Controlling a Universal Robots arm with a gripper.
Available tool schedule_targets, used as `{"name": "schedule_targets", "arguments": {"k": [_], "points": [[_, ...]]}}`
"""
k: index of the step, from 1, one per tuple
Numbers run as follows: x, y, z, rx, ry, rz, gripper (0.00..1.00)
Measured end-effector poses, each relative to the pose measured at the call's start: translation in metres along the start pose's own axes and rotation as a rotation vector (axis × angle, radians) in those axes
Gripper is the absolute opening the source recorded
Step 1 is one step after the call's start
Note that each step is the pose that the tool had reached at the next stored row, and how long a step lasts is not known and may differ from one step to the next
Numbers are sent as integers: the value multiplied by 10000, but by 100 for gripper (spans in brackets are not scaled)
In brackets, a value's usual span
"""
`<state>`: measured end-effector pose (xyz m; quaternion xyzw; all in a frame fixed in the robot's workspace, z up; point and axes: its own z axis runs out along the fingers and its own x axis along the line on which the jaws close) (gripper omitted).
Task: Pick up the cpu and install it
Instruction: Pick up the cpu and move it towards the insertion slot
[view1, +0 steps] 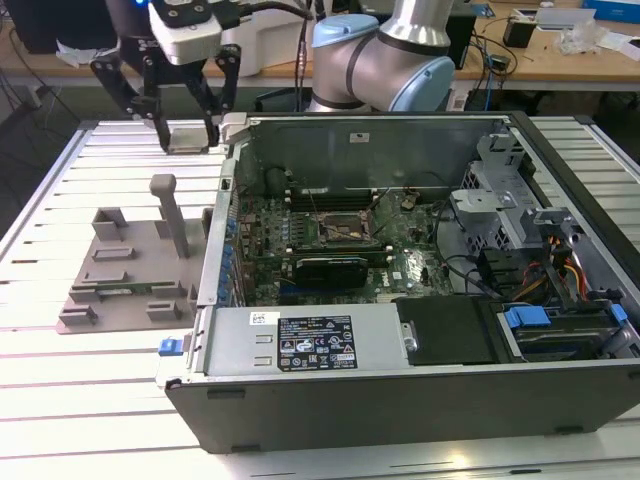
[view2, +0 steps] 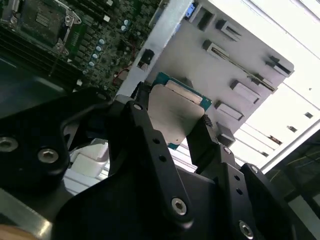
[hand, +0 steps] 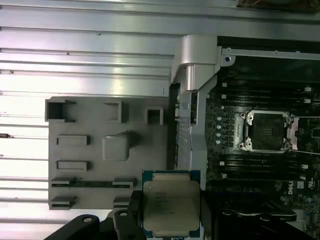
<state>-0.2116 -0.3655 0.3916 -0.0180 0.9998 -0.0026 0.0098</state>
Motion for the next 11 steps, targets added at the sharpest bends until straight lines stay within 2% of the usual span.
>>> {"name": "schedule_targets", "arguments": {"k": [1, 3, 4, 6, 8, 11], "points": [[-65, -2, 2, 0, 0, 0, 54], [-129, -4, 4, 0, 0, -1, 54], [-223, -6, 6, 1, 1, 1, 54], [-290, -7, 8, 2, 1, -1, 54], [-413, -10, 14, 1, 0, 0, 54], [-508, -12, 17, 3, 0, 0, 54]]}}
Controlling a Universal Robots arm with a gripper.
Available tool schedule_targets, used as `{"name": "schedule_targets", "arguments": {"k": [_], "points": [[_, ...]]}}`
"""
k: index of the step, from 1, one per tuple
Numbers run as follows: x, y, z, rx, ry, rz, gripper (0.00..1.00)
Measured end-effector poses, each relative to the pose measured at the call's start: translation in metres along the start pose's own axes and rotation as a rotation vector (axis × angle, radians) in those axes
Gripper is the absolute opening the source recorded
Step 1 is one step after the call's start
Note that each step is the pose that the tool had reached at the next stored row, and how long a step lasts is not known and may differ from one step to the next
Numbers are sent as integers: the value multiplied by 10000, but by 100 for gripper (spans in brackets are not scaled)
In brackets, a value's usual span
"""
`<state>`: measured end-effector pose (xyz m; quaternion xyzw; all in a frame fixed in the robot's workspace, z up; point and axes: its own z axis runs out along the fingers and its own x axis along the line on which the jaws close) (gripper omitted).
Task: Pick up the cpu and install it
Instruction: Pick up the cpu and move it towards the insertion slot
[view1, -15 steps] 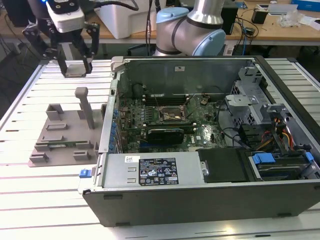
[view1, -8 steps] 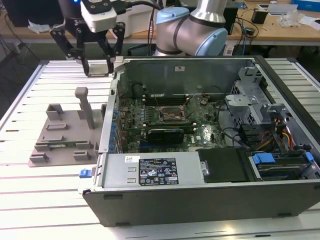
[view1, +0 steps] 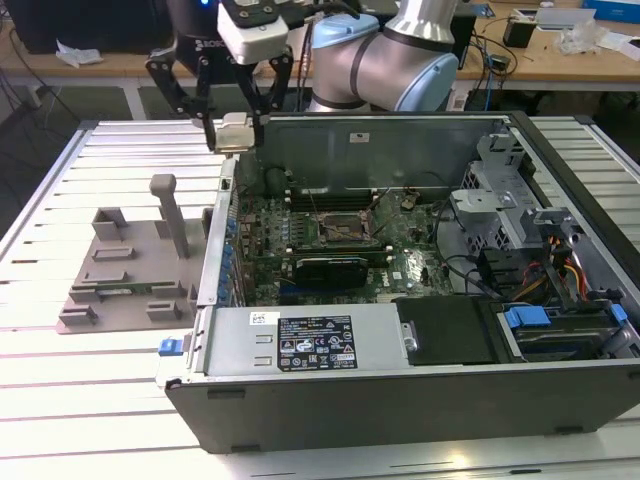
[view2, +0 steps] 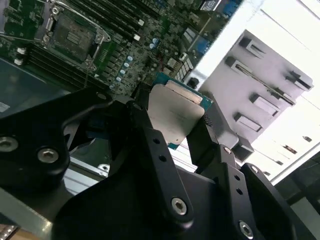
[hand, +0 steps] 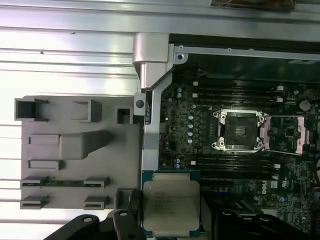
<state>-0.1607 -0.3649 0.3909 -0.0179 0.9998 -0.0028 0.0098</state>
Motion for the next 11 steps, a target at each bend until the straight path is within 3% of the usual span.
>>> {"name": "schedule_targets", "arguments": {"k": [11], "points": [[-334, -9, 18, 11, 1, 0, 54]]}}
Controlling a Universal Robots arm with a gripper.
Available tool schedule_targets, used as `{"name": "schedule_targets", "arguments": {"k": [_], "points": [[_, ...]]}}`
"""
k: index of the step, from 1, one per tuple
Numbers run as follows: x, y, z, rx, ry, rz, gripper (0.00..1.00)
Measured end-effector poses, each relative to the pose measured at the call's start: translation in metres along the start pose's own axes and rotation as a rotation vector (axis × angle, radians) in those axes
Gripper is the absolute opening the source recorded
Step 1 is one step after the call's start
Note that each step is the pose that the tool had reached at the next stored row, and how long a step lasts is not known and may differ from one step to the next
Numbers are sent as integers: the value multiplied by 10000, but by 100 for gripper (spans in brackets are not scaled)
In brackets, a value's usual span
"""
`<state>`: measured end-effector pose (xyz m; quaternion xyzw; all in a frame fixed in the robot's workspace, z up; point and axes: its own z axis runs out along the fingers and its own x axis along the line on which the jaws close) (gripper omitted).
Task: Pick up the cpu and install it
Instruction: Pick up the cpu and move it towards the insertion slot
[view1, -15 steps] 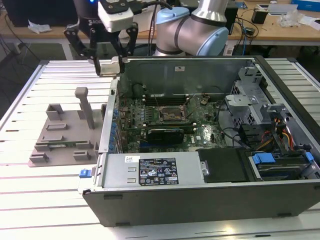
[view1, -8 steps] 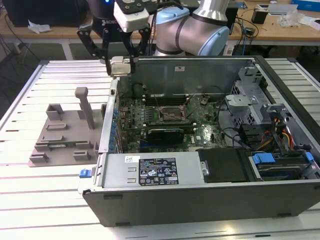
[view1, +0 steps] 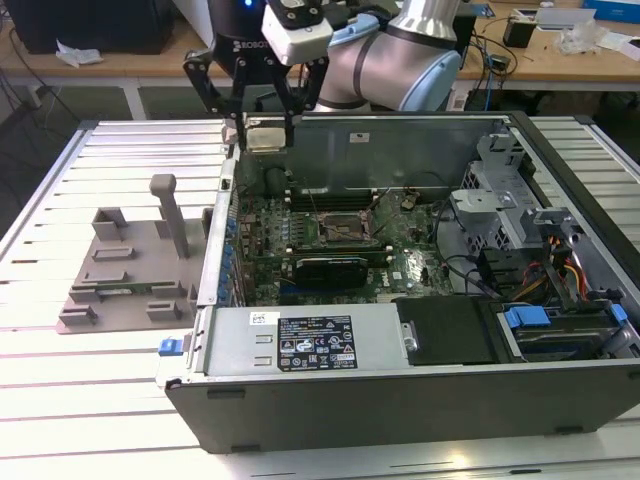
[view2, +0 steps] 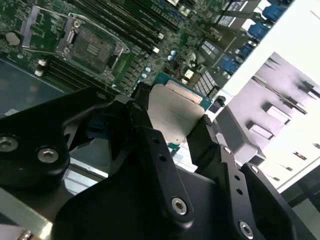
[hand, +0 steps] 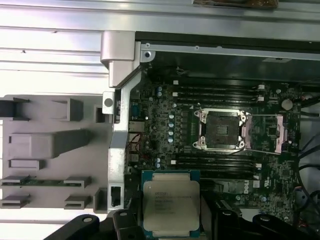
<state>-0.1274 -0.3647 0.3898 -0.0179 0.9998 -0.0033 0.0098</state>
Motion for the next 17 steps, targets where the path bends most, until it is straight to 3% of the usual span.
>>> {"name": "schedule_targets", "arguments": {"k": [11, 13, 17], "points": [[-347, -11, 10, 46, 1, -2, 54], [-456, -15, 11, 51, 4, -1, 54], [-555, -13, 41, 52, 17, -2, 54]]}}
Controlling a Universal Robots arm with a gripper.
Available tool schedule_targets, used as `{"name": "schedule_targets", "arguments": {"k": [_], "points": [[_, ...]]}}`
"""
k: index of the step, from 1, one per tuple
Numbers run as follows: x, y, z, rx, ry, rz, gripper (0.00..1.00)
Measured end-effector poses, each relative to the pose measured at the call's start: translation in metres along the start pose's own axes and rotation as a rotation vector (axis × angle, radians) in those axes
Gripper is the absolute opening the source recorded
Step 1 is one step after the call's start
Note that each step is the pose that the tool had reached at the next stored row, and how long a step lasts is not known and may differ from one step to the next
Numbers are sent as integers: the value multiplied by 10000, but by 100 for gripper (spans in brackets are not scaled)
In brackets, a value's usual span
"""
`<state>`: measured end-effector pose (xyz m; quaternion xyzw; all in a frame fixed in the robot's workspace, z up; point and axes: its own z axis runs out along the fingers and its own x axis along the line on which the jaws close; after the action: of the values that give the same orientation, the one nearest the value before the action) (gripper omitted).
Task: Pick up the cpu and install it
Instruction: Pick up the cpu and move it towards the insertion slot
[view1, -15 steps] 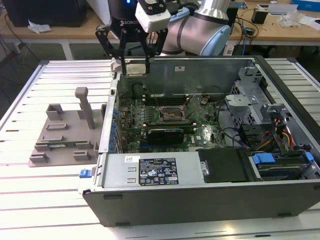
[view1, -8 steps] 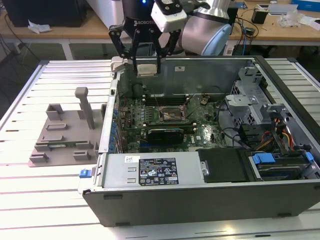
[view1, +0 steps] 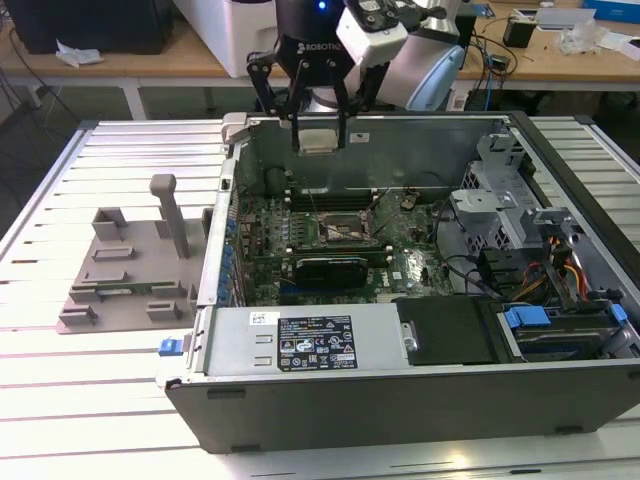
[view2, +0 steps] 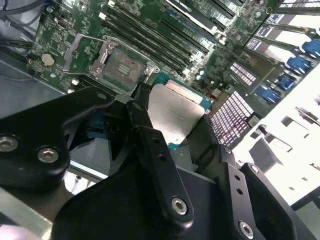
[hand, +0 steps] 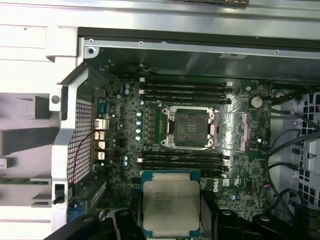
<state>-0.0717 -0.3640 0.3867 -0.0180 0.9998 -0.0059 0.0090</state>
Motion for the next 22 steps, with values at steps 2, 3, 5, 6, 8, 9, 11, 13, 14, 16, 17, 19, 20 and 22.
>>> {"name": "schedule_targets", "arguments": {"k": [2, 3, 5, 6, 8, 9, 11, 13, 14, 16, 17, 19, 20, 22], "points": [[-21, 8, 38, -1, 9, 0, 54], [-38, 19, 71, -2, 17, 0, 54], [-72, 36, 121, -1, 33, -1, 54], [-94, 46, 146, -1, 39, -1, 54], [-144, 66, 180, -3, 49, 0, 54], [-168, 76, 191, -3, 55, -1, 54], [-212, 93, 212, -2, 62, -1, 54], [-285, 121, 247, -3, 70, -1, 54], [-307, 129, 258, -4, 72, 0, 54], [-344, 140, 278, -3, 75, -1, 54], [-373, 149, 295, -3, 78, -2, 54], [-408, 161, 317, -4, 80, -2, 54], [-424, 167, 327, -3, 81, -1, 54], [-449, 178, 348, -4, 83, -1, 54]]}}
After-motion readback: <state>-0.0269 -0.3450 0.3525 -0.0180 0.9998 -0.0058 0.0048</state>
